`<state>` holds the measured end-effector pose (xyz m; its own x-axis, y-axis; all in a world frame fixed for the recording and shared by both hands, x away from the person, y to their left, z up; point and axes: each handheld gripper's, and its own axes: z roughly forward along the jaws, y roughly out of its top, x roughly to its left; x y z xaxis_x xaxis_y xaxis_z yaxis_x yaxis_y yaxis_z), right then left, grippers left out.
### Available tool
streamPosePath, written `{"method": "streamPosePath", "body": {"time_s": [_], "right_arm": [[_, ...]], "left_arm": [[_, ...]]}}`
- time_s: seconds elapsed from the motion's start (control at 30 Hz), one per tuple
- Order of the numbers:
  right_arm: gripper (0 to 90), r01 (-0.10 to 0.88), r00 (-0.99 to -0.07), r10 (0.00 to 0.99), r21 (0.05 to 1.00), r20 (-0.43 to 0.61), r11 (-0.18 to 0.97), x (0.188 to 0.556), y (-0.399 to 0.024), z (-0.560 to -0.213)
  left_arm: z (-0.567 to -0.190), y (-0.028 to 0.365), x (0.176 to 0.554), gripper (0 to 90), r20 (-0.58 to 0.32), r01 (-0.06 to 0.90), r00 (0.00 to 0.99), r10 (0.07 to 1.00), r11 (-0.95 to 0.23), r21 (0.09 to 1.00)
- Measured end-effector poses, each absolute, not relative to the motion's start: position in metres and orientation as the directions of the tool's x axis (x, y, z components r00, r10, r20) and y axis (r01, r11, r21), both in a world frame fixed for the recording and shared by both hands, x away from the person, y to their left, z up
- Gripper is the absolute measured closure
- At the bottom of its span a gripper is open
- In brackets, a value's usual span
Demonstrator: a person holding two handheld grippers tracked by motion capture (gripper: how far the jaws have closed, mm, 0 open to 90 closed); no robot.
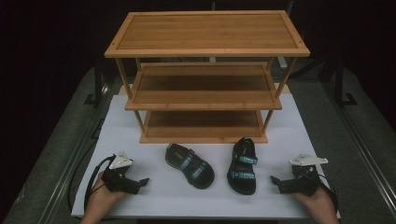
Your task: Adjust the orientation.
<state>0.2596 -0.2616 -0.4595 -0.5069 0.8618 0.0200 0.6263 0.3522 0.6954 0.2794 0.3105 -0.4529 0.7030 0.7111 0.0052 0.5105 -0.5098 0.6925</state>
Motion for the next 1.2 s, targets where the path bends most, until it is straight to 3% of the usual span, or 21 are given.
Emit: {"method": "streamPosePath", "body": {"time_s": [0.3, 0.5, 0.53, 0.83, 0.87, 1.2], "right_arm": [[0.0, 0.626, -0.507, 0.862, 0.696, 0.02, 0.352, 0.259, -0.262, -0.46], [0.0, 0.626, -0.507, 0.862, 0.695, 0.02, 0.353, 0.26, -0.262, -0.46], [0.0, 0.626, -0.507, 0.861, 0.696, 0.019, 0.353, 0.26, -0.262, -0.46], [0.0, 0.628, -0.506, 0.862, 0.694, 0.021, 0.352, 0.26, -0.262, -0.459], [0.0, 0.628, -0.506, 0.862, 0.694, 0.022, 0.351, 0.26, -0.262, -0.459], [0.0, 0.625, -0.509, 0.861, 0.696, 0.019, 0.354, 0.26, -0.262, -0.46]], "left_arm": [[-0.453, 0.311, 0.279, 0.3, 0.005, 0.51, 0.702, 0.712, -0.508, 0.694], [-0.449, 0.318, 0.277, 20.7, 0.005, 0.493, 0.699, 0.715, -0.486, 0.722], [-0.448, 0.319, 0.277, 20.7, 0.008, 0.488, 0.705, 0.709, -0.493, 0.72], [-0.425, 0.319, 0.274, 87.2, -0.03, 0.454, 0.729, 0.684, -0.45, 0.769], [-0.42, 0.318, 0.275, 90.0, -0.039, 0.453, 0.73, 0.683, -0.44, 0.775], [-0.408, 0.304, 0.295, 90.0, -0.029, 0.42, 0.753, 0.658, -0.446, 0.79]]}}
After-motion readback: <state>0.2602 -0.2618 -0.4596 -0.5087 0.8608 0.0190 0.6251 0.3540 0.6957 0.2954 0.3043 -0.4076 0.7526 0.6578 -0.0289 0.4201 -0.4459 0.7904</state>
